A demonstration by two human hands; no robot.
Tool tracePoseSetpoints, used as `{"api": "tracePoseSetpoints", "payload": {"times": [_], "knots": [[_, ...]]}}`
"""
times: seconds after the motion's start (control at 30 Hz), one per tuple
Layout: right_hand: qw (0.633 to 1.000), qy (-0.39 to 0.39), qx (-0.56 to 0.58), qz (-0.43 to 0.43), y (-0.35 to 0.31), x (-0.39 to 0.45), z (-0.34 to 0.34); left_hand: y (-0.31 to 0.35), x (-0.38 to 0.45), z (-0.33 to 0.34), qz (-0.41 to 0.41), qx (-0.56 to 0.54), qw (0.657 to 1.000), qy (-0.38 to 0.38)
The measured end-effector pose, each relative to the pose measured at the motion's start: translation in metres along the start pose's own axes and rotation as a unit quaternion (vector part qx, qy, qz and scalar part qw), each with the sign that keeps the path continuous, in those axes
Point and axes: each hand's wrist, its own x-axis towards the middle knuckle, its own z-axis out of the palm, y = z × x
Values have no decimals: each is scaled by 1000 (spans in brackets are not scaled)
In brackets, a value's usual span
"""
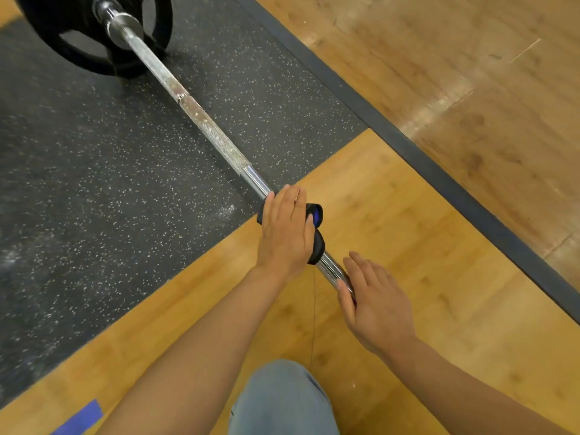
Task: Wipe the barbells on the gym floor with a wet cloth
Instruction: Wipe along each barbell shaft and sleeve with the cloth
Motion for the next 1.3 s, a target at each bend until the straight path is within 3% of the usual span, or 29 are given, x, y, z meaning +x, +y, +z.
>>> {"api": "tracePoseSetpoints", "payload": {"times": [0.2,0.33,0.43,0.5,0.6,0.73,0.97,1.2,1.3], "knots": [[1000,-4,19,7,1,0,-1,-21,43,-7,-133,23,990,49],[1000,-7,20,8,1,0,-2,28,-14,3,5,-24,1000,6],[1000,-13,19,9,2,0,-2,20,-23,6,53,-75,996,4],[1000,-13,24,7,2,1,-2,-2,-4,0,42,-52,998,-8],[999,-17,29,7,2,1,-2,-32,36,-10,-49,-4,999,7],[999,-16,34,7,3,1,-2,-22,37,-2,-108,-21,993,38],[999,-18,31,7,4,1,-3,8,-1,6,-39,-33,998,35],[999,-12,32,6,5,3,-4,-27,42,-2,-104,-17,993,45],[1000,-17,27,0,7,4,-5,-6,17,4,-61,-35,997,36]]}}
